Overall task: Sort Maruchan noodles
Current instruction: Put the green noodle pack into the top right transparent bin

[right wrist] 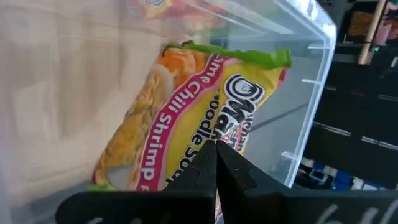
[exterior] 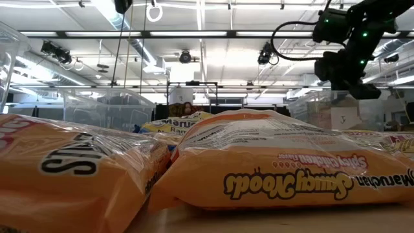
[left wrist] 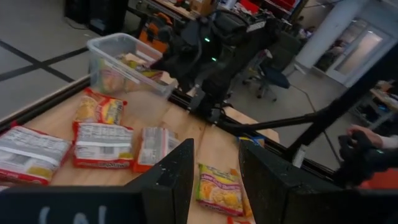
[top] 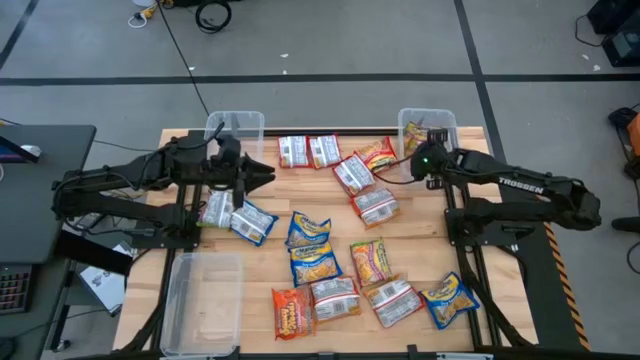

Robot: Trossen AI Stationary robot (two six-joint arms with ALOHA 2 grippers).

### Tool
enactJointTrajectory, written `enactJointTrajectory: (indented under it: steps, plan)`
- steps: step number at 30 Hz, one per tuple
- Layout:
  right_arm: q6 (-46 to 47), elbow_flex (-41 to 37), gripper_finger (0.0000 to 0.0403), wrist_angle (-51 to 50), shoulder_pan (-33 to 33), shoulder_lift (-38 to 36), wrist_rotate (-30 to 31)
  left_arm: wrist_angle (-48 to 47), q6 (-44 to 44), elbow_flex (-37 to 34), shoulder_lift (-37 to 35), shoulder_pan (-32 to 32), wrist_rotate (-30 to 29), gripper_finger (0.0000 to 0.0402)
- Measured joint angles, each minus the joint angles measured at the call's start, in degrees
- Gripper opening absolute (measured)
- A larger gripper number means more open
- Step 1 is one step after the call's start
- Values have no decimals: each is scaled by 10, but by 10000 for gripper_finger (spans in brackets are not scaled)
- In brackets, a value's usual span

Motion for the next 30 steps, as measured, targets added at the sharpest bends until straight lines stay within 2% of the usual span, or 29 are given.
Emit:
enactJointTrajectory:
  steps: [4, 9, 14, 18, 24, 30]
  plan:
    - [32, 33, 9, -46, 0, -1, -41, 0, -13, 0, 0, -6, 29, 133]
    - [75, 90, 3, -132, -13, 3, -174, 3, -13, 0, 0, -23, 33, 133]
    - [52, 122, 2, -142, -94, 43, -198, 24, 0, 0, 0, -22, 9, 133]
    - [-8, 122, 2, -115, -174, 103, -267, 48, 14, 0, 0, -5, -27, 133]
    - [-84, 125, 4, -81, -234, 182, -275, 54, 15, 0, 0, 14, -29, 133]
    - [-113, 123, 4, -67, -238, 177, -276, 51, 42, 0, 0, 14, -29, 133]
